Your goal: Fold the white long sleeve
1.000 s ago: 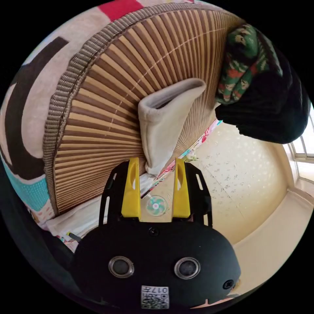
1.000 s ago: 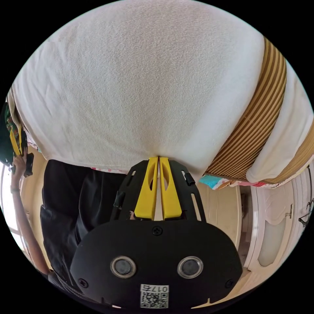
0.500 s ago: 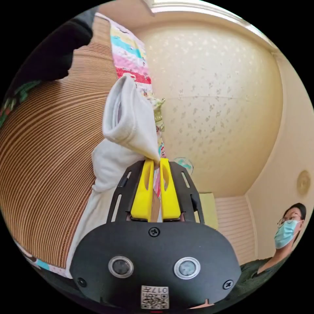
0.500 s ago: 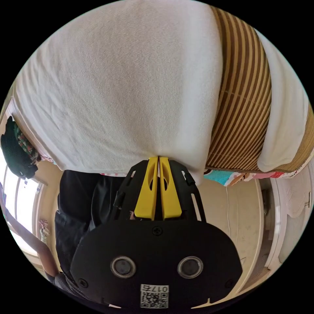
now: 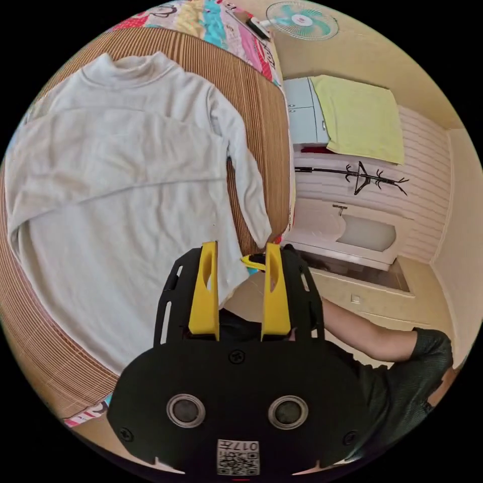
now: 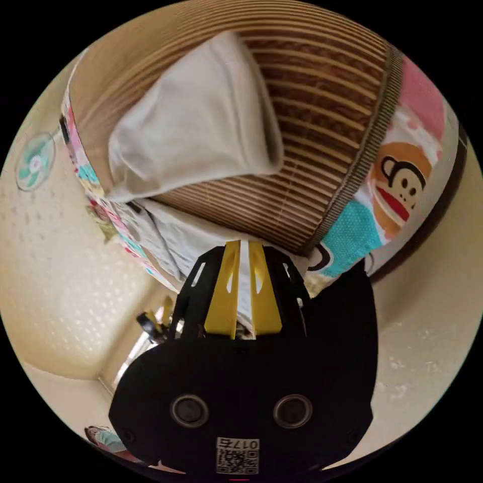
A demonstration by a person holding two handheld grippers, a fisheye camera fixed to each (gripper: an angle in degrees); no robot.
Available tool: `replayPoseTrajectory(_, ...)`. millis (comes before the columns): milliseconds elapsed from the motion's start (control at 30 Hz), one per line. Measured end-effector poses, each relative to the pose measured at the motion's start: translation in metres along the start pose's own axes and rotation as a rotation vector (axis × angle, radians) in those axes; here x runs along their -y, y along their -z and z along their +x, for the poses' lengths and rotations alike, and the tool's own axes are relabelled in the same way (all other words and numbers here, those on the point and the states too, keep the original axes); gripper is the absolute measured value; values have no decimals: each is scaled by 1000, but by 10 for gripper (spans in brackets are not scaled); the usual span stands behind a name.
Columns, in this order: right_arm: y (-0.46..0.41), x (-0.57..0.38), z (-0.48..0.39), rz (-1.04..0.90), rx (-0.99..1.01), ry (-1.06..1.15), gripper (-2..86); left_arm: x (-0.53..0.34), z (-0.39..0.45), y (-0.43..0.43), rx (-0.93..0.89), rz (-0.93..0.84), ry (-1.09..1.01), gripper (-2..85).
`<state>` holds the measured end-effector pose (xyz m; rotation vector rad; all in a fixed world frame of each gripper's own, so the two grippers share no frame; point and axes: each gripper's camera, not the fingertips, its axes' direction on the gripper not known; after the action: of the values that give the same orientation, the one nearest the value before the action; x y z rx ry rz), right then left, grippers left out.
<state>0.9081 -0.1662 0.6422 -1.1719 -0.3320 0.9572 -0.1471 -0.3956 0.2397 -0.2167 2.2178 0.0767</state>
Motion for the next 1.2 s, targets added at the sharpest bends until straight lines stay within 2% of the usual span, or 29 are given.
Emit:
replayPoseTrajectory(133,52,-39,78,312,555,-245,161,-61,-49,-39,-4,-74,141,132)
replayPoseTrajectory(233,51,-51,107,311,761,-329,172,-99,-74,-45,11,-104,211,130)
replayPoseTrajectory(333,55,-55,107,259,742,-317,142,-128,-93,-41,16,-108,287,126)
replayPoseTrajectory(400,63,-59,97,267,725,-254,74,-139,-100,-34,3,-91,322,125)
replayPoseTrajectory(500,77,-74,87,280,654,-351,37,-147,-108,-22,-2,-62,352,117)
replayPoseTrajectory(533,83,-80,83,301,709,-358,32,-147,-110,-18,-3,-53,361,114)
replayPoseTrajectory(567,86,-83,80,317,771,-345,30,-146,-112,-14,-6,-42,367,113)
replayPoseTrajectory(633,96,-92,49,340,1126,-168,28,-143,-112,-8,-14,-24,366,111)
replayPoseTrajectory(667,97,-94,35,313,1201,-101,29,-141,-112,-5,-16,-16,362,109)
replayPoseTrajectory(733,106,-115,-28,132,1412,150,31,-138,-110,-1,-18,-10,356,105)
replayPoseTrajectory(833,135,-167,-79,154,1595,288,33,-133,-105,3,-28,-7,345,101)
replayPoseTrajectory(967,162,-185,-92,314,1619,218,39,-128,-100,6,-22,-10,331,100)
replayPoseTrajectory(1100,170,-151,-79,454,1475,112,76,-131,-98,13,-44,20,331,100)
replayPoseTrajectory(1200,179,-126,-85,480,1480,251,157,-140,-100,19,-46,37,343,99)
